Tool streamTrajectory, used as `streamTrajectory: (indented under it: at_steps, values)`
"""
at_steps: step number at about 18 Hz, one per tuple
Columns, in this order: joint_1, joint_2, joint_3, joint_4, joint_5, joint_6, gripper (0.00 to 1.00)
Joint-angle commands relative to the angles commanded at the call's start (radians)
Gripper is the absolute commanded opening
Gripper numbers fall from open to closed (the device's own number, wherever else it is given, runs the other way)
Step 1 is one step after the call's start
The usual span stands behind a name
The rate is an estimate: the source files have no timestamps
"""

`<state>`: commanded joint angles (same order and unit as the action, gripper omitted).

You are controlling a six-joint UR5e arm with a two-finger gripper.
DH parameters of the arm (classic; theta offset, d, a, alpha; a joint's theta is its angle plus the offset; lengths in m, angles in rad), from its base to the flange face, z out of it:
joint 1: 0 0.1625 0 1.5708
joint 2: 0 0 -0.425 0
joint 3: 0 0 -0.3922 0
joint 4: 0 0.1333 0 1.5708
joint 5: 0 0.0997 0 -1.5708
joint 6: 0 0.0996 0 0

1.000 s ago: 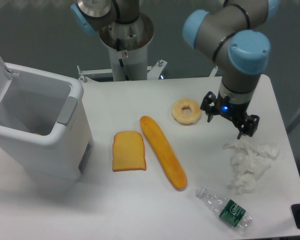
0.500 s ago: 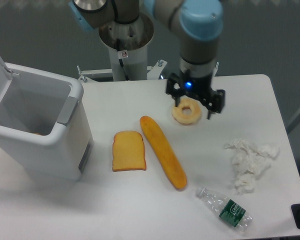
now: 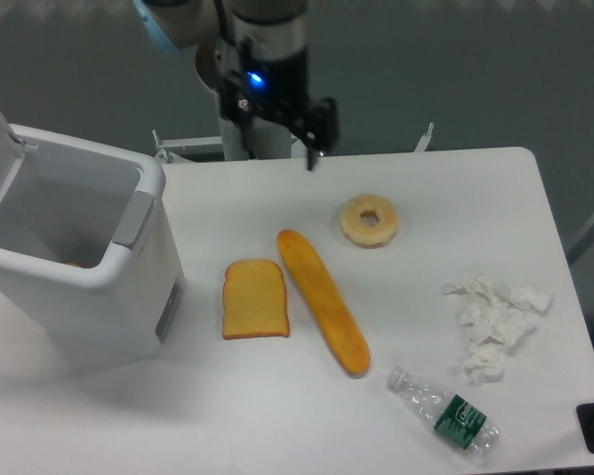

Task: Close the trash can
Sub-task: 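Move the gripper up and over toward the raised trash can lid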

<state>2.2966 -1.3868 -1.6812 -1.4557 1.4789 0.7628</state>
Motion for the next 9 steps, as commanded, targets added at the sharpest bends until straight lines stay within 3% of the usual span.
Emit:
streamTrajectory:
  at_steps: [4, 9]
  values:
    - [-0.106, 0.018, 0.0, -0.003, -0.081, -0.083, 1.0]
    - [-0.186, 0.042, 0.009, 0.003, -0.192, -0.204, 1.0]
